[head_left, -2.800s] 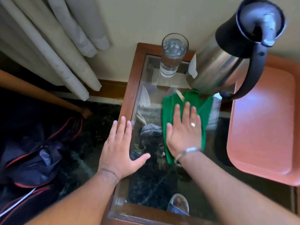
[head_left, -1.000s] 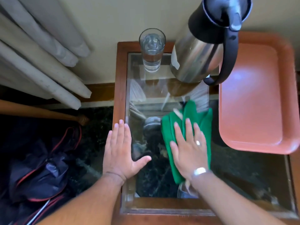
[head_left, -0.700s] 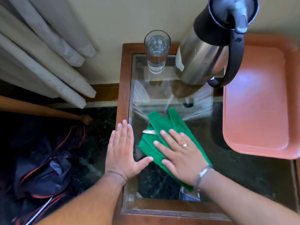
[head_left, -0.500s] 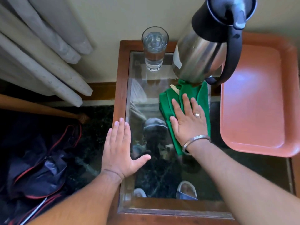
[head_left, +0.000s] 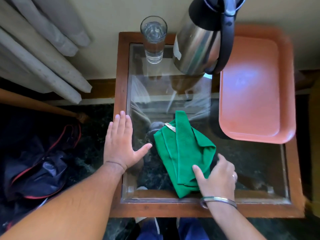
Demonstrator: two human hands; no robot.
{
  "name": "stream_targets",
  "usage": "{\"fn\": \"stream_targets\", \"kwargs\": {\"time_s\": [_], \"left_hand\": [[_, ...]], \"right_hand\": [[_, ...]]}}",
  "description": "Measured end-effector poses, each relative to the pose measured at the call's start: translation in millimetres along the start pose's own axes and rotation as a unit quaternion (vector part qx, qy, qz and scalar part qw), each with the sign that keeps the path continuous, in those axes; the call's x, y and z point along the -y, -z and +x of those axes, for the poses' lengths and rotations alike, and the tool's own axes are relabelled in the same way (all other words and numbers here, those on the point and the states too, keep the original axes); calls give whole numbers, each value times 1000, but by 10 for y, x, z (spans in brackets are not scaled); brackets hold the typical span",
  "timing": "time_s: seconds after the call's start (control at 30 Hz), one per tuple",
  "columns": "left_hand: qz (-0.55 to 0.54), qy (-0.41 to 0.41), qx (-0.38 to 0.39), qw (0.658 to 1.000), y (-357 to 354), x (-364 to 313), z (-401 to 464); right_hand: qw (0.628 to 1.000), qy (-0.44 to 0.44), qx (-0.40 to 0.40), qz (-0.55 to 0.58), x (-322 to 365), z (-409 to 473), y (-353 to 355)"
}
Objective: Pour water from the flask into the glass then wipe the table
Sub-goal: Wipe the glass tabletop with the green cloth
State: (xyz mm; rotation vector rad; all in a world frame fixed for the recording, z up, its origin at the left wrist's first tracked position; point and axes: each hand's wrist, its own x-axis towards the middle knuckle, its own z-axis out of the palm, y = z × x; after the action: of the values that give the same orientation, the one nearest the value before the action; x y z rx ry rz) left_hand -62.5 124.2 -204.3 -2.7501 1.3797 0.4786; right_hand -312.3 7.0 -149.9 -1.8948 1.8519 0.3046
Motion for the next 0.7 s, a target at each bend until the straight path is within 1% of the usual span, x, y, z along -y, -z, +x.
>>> {"fn": "stream_targets", "kwargs": {"time_s": [0.07, 0.1, 0.2, 0.23, 0.27, 0.33, 0.37, 0.4, 0.43, 0.47, 0.5, 0.53, 0.6, 0.63, 0.67, 0.7], "left_hand": [[2, 6, -3, 1000, 4, -11, 0], [-1, 7, -4, 1000, 8, -11, -4], [-5, 4, -2, 1000, 34, -31, -1], [-2, 4, 0, 1000, 48, -37, 1], [4, 5, 3, 1000, 63, -40, 5], [20, 8, 11, 1000, 99, -51, 18], [31, 11, 15, 999, 117, -55, 28], [44, 13, 20, 999, 151, -66, 41], [53, 15, 25, 998, 187, -86, 57], [61, 17, 25, 998, 229, -112, 70], [66, 19, 25, 997, 273, -143, 84], [69, 20, 27, 997, 315, -177, 94], [74, 1, 41, 996, 389, -257, 122], [73, -18, 49, 996, 409, -312, 160], [69, -39, 57, 995, 415, -369, 215], [63, -56, 70, 994, 424, -425, 290]], "right_hand": [[992, -90, 48, 80, -42, -2, 38], [984, -107, 80, 117, -18, 4, 58], [959, -107, 170, 199, 42, -5, 110], [956, -104, 189, 201, 53, -24, 113], [958, -88, 205, 180, 52, -36, 111], [971, -47, 219, 88, 31, -79, 117], [975, -22, 216, 38, 37, -105, 111], [977, 1, 212, 10, 60, -119, 126], [975, 12, 220, 18, 103, -133, 160], [969, 10, 238, 70, 173, -147, 245], [951, -12, 258, 171, 262, -147, 361], [915, -49, 275, 290, 352, -123, 501], [804, -122, 290, 504, 559, -17, 866], [760, -139, 283, 568, 684, 60, 1118], [741, -140, 263, 602, 799, 148, 1366], [734, -131, 238, 623, 902, 245, 1610]]}}
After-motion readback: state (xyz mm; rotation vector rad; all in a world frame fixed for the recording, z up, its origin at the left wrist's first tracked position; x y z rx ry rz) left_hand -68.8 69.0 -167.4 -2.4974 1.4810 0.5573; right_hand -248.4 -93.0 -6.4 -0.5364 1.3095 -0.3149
